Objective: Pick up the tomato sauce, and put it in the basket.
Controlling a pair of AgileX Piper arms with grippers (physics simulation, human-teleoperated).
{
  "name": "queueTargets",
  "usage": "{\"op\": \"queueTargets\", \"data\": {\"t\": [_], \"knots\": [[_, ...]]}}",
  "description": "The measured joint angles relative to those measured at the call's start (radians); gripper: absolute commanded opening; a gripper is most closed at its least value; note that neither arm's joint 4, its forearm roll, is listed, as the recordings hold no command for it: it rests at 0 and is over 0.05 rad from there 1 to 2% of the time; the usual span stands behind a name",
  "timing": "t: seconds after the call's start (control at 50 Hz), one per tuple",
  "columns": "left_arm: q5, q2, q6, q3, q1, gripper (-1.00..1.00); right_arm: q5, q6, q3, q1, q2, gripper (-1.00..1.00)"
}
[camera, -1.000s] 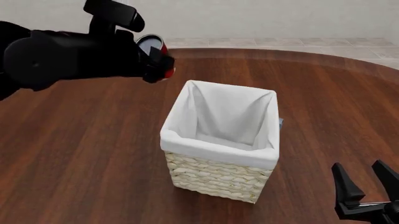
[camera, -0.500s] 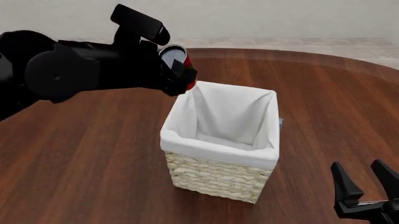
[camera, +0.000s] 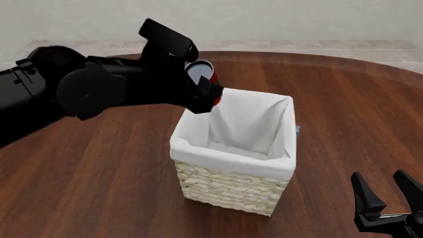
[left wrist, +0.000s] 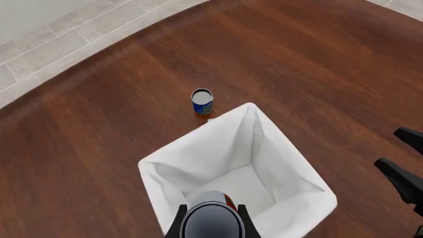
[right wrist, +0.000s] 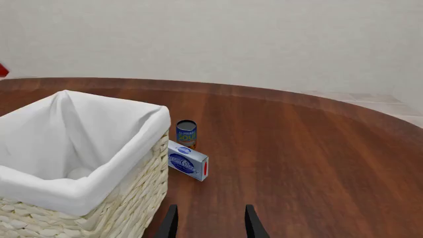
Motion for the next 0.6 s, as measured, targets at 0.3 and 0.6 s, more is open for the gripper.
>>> {"op": "queueTargets", "data": {"t": [0.3, 0.6], "knots": [[-0.045, 0.062, 0.011, -0.012, 0.008, -1.0, -0.006, 0.002, 0.0, 0.0, 0.008, 1.0], [-0.085, 0.13, 0.015, -0.027, 0.004, -1.0, -0.022, 0.003, 0.0, -0.001, 0.028, 1.0]]}}
